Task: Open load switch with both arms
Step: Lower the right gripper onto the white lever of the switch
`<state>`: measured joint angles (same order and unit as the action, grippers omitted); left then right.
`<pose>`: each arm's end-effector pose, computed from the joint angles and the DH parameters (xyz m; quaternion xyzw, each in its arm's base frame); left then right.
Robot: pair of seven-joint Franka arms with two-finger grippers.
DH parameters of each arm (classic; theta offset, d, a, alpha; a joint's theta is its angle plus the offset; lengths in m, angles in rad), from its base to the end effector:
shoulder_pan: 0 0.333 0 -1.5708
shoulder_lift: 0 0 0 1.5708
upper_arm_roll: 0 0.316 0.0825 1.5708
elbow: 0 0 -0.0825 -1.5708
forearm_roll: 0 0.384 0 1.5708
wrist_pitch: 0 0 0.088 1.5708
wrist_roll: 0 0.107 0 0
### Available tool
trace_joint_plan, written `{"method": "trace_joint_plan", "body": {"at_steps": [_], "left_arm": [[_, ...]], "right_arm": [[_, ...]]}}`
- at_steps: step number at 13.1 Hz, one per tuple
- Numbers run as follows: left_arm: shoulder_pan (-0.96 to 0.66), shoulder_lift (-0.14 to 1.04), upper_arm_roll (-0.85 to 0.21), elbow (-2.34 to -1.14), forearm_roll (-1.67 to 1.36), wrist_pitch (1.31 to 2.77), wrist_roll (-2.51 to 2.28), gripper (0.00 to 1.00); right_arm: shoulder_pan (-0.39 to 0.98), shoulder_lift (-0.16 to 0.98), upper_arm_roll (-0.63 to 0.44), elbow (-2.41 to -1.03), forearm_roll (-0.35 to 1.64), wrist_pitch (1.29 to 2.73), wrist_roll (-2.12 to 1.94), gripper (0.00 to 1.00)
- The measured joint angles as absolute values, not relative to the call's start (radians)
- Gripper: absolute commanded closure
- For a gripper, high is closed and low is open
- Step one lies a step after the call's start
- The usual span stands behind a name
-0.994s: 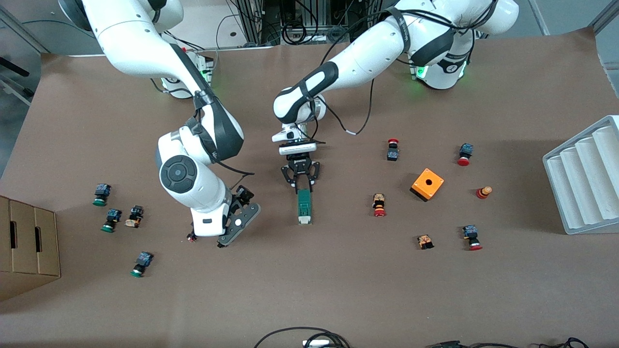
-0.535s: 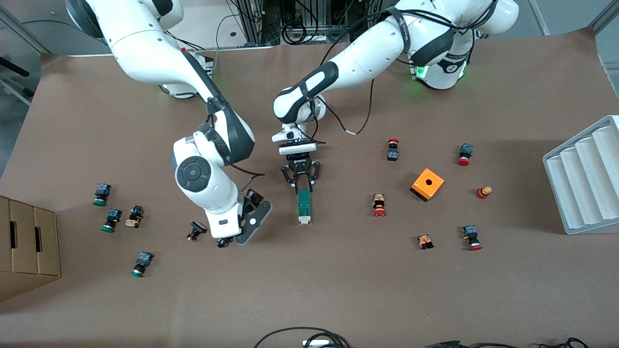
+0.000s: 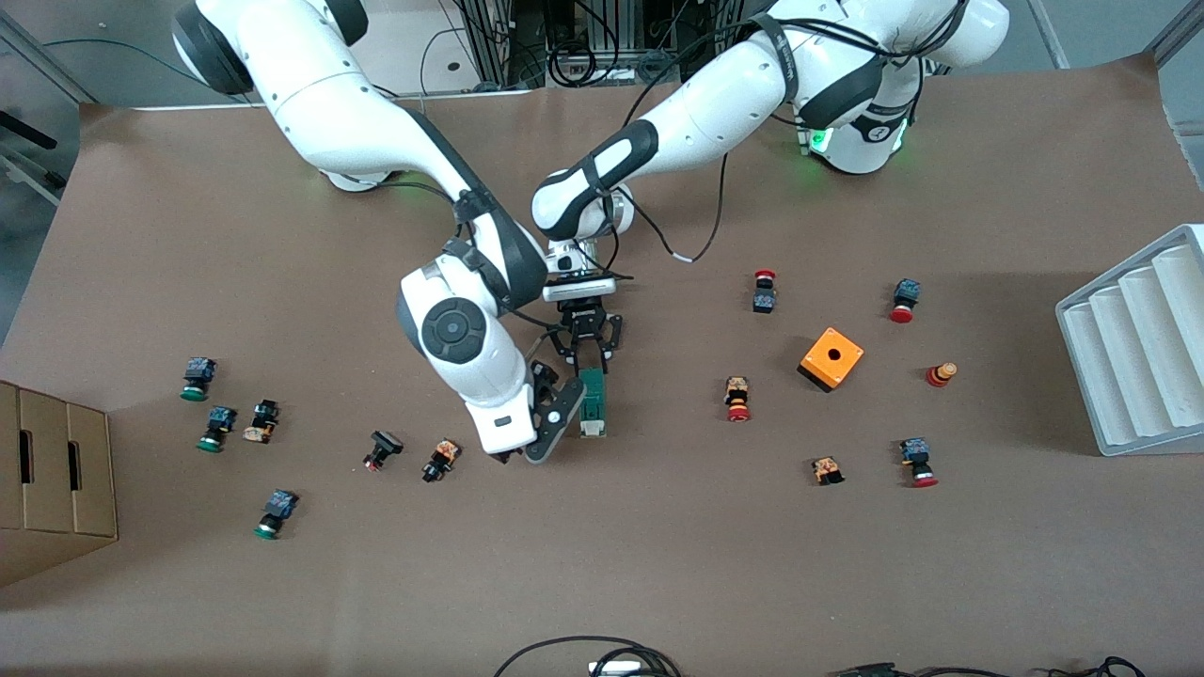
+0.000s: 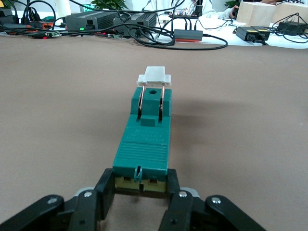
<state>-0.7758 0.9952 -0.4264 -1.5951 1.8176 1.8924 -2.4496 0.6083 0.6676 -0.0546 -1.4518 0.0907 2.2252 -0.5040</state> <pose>0.3368 -0.5788 0.0806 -0.8466 -0.0684 -0.5272 0.0252 0.6154 0.3927 0.3037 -0.8713 -0.4873 -0.0530 0.0222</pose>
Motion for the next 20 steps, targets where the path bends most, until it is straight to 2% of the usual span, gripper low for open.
{"method": "trace_joint_plan", "body": {"at_steps": [3,8,20], "left_arm": [[-0.776,0.995,-0.426,-1.595,1.818,1.892,-2.450,0.73],[-0.776,0.996,-0.426,-1.595,1.819,1.891,-2.450,0.73],[-0.777,0.997,-0.426,-1.595,1.821,1.888,-2.450,0.73]], "right_arm": [[0.637,0.671,-0.079,-1.445,0.091,2.235,-0.502,0.00],[0.650,0.689,-0.082,-1.484,0.091,2.370,-0.506,0.00],[0.699,0.734,-0.084,-1.488,0.062,2.423,-0.656,0.00]]}}
